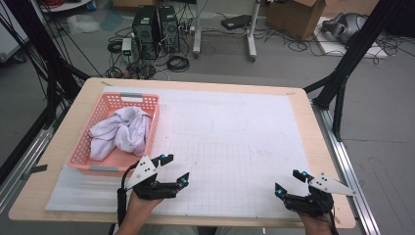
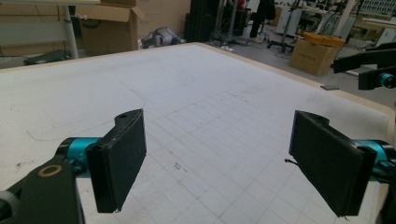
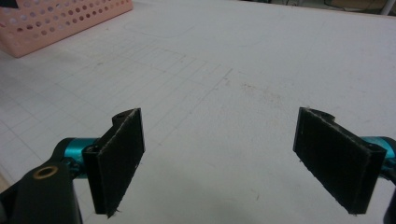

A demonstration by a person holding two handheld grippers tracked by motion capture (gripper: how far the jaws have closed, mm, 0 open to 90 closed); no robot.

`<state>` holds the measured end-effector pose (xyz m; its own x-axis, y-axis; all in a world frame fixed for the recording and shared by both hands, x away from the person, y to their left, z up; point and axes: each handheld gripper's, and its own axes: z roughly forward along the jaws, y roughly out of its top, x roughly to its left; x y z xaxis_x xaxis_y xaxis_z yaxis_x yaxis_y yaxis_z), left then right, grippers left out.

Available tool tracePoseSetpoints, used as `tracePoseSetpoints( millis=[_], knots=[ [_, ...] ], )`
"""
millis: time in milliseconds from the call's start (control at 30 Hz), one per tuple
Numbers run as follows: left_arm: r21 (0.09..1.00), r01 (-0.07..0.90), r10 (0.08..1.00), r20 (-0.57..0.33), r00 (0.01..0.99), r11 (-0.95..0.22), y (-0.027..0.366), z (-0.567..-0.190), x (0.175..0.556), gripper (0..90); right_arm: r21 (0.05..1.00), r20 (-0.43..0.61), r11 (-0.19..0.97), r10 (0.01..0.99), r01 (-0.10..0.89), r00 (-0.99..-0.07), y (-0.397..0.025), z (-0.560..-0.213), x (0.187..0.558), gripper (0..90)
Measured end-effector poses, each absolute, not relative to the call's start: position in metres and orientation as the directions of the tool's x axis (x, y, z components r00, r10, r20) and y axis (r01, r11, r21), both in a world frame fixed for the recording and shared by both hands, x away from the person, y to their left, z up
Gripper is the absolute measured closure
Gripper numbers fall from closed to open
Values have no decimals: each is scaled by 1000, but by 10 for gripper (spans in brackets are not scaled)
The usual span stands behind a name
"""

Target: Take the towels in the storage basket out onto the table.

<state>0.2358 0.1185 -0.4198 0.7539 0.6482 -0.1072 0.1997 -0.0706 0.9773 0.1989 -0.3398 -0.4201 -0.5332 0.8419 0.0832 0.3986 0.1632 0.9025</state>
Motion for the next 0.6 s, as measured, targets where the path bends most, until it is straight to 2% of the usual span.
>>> tracePoseSetpoints(
  millis=[367,600],
  knots=[
    [977,202,645,-114,756,-64,128,-412,232,208,905,86,163,833,392,-547,-334,-419,199,153],
    [984,177,640,-116,760,-33,140,-387,238,199,906,102,145,837,397,-538,-336,-419,200,152]
  ],
)
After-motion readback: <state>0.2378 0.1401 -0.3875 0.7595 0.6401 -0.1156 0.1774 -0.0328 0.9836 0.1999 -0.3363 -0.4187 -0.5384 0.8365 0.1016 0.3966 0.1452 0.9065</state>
